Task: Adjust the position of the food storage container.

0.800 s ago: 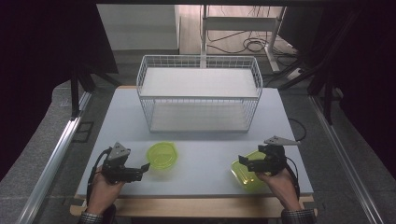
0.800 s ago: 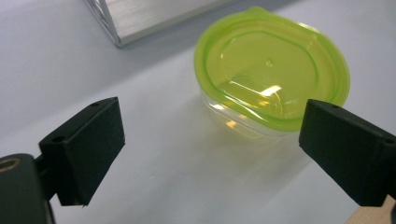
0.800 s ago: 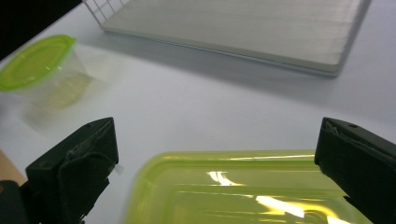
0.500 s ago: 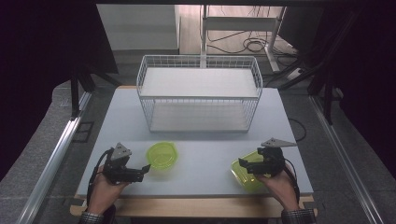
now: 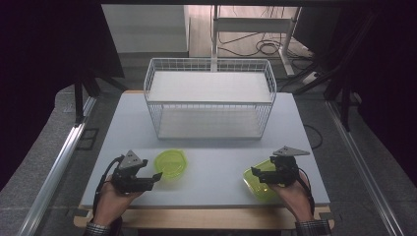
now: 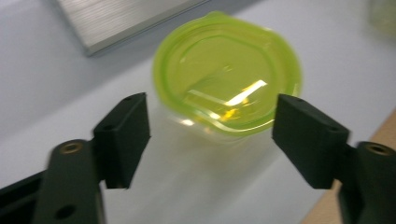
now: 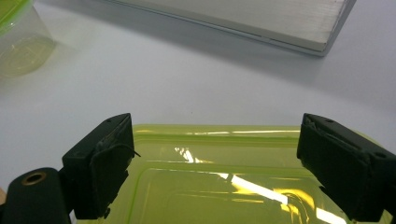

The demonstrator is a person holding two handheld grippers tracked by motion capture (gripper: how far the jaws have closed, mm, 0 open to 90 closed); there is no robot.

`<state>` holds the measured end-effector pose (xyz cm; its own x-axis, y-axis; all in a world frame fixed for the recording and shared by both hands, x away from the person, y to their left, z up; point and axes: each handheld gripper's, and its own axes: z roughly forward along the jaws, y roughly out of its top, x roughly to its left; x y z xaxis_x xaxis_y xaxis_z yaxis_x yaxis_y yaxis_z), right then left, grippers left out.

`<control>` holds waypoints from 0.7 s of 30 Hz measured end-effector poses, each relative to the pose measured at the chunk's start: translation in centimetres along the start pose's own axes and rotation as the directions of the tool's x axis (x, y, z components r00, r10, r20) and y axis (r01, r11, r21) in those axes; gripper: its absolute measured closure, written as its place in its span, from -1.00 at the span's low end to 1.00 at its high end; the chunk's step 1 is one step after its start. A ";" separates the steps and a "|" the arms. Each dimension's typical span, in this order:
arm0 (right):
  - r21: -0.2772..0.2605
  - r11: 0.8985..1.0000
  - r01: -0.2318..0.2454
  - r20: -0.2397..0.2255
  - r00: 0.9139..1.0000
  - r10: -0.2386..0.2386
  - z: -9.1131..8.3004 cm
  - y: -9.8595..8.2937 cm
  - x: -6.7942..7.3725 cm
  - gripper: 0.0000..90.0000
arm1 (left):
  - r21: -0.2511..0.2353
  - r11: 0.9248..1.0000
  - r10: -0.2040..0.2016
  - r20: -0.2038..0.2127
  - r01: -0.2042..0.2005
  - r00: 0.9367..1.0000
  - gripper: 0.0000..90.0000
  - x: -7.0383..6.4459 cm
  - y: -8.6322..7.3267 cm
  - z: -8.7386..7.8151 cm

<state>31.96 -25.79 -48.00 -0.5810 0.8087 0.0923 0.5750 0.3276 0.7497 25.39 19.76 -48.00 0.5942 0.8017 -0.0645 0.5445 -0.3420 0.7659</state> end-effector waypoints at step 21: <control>-0.016 1.000 0.019 0.027 0.999 -0.018 -0.2 0.0 0.1 -0.62 | 0.020 0.998 0.063 0.133 -0.067 0.989 1.00 -4.2 3.9 3.7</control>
<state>31.77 -25.77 -47.85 -0.5759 0.8153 0.0612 0.5551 0.3349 0.7614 27.20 13.21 -47.09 0.7010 0.7061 -0.1002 0.5154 -0.4043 0.7556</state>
